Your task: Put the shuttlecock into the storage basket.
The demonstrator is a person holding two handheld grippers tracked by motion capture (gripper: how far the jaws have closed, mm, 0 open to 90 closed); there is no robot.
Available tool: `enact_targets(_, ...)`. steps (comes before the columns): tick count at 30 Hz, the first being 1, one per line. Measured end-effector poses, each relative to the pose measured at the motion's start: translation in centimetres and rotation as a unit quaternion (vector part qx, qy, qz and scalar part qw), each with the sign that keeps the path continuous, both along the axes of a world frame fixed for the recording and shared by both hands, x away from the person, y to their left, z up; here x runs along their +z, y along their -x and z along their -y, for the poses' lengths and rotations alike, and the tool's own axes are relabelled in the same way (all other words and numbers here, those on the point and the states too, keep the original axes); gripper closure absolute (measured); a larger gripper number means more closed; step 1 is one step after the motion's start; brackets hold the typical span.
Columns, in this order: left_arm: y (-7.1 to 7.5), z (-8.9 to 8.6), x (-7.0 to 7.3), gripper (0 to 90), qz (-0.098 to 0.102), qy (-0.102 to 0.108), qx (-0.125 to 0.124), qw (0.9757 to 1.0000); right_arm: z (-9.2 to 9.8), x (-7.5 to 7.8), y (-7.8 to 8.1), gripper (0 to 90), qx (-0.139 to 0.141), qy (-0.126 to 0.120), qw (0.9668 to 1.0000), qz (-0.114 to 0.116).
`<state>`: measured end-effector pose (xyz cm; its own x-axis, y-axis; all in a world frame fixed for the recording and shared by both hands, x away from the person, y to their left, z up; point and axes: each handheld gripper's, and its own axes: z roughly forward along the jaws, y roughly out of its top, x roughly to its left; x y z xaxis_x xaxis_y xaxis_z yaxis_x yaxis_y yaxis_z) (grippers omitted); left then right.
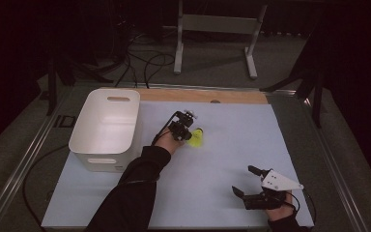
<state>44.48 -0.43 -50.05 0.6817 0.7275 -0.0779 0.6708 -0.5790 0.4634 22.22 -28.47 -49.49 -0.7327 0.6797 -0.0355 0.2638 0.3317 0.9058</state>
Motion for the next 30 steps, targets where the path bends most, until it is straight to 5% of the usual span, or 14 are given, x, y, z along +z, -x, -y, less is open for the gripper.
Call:
enact_targets(15, 1.7, 0.0, 3.0, 89.8, -0.010, -0.012, -0.055, 0.9983, -0.1, 0.1, 0.1, 8.3, -0.001, 0.001, 1.0000, 0.005)
enact_targets(25, 3.5, -1.1, 3.7, 89.8, -0.019, -0.023, -0.101, 0.9944, 0.0, 0.2, 0.1, 8.3, -0.010, -0.004, 0.9999, 0.011)
enact_targets(30, 4.5, -1.8, 4.3, 89.8, -0.021, -0.020, -0.134, 0.9906, -0.1, 0.1, 0.0, 8.3, -0.008, -0.004, 0.9999, 0.010)
